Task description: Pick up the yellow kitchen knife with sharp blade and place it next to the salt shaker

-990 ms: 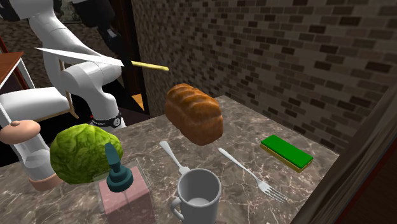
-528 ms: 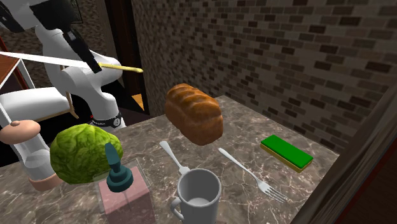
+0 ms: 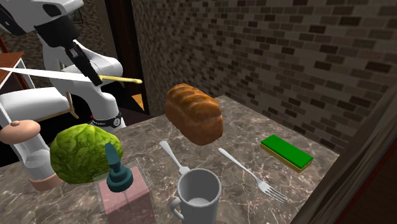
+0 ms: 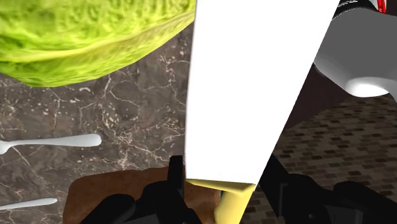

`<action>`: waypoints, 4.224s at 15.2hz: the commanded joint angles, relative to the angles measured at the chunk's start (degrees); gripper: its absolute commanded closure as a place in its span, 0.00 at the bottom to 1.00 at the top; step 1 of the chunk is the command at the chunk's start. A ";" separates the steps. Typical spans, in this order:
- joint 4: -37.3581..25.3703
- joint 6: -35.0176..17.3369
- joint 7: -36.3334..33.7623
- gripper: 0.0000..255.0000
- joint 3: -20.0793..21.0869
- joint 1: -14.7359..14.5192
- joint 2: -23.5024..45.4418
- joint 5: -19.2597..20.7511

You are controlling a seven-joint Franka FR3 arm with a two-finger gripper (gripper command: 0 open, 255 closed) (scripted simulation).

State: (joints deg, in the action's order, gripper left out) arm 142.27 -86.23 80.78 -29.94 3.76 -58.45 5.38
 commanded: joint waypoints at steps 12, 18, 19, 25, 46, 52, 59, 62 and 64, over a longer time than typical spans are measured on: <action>10.20 -8.30 2.07 1.00 -3.45 2.10 -1.51 3.41; 14.40 -12.46 3.13 1.00 -5.48 2.99 -1.32 5.21; 15.07 -13.19 3.31 1.00 -5.85 3.14 -1.22 5.52; 18.89 -17.75 4.48 1.00 -8.23 3.91 -0.19 7.48; 26.49 -32.06 25.92 1.00 10.18 26.34 15.63 -10.24; 26.43 -31.82 28.05 0.00 13.62 29.39 16.32 -12.84; 20.28 -22.75 29.58 0.00 16.48 34.03 14.43 -13.58; 20.28 -22.75 29.59 0.00 16.48 34.03 14.43 -13.59; 20.28 -22.75 29.59 0.00 16.49 34.03 14.43 -13.59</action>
